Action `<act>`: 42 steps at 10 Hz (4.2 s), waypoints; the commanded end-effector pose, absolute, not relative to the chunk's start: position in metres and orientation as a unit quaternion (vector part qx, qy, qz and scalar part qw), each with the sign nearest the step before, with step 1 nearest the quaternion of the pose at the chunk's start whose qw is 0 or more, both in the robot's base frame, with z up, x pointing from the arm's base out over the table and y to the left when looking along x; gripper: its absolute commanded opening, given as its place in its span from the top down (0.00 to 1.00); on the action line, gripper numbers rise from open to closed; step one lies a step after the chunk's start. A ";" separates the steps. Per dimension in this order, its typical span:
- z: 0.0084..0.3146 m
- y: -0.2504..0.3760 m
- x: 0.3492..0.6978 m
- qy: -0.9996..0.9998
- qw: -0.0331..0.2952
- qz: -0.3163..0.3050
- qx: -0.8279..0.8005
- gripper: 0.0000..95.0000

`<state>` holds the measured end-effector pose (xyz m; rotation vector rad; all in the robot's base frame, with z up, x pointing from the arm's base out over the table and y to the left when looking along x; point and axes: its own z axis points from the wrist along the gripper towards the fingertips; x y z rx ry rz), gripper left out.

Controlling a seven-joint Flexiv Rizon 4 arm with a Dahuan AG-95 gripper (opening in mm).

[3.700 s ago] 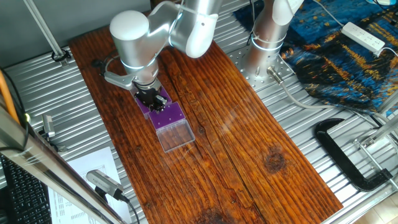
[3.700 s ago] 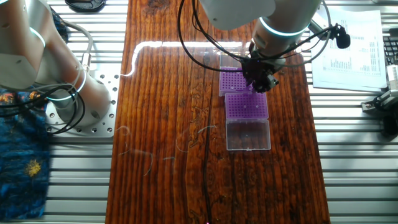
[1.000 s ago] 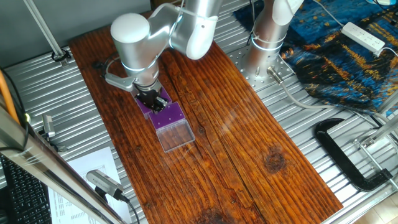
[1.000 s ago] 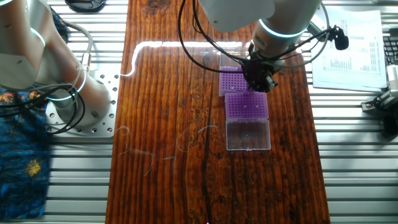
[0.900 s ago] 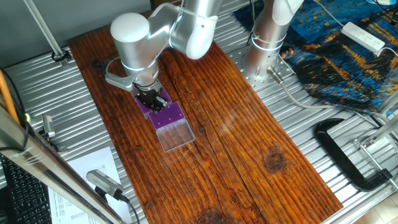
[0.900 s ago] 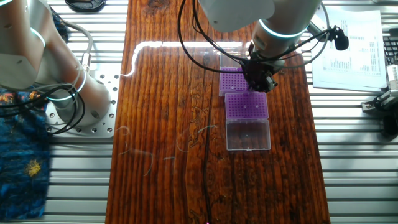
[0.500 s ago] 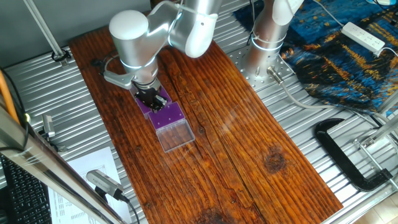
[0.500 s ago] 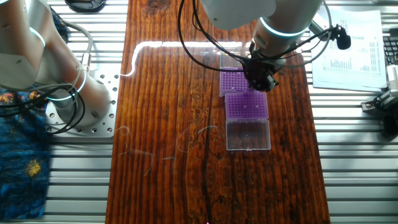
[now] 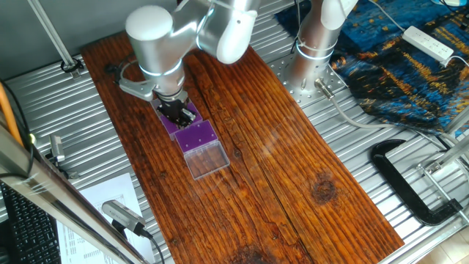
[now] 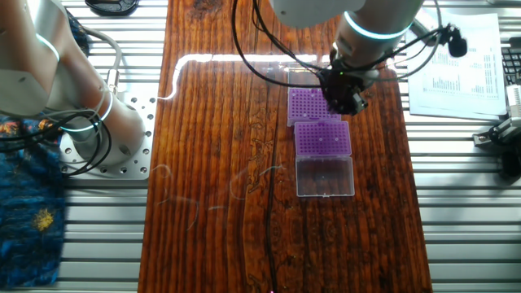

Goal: Transfer all small pipette tips from one holder to another

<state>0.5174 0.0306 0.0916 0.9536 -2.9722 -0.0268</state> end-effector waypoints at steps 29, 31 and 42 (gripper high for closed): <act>0.078 -0.056 0.482 -0.913 -0.035 -0.028 0.406 1.00; 0.077 -0.056 0.481 -0.913 -0.035 -0.028 0.405 1.00; 0.074 -0.055 0.472 -0.917 -0.030 -0.025 0.397 1.00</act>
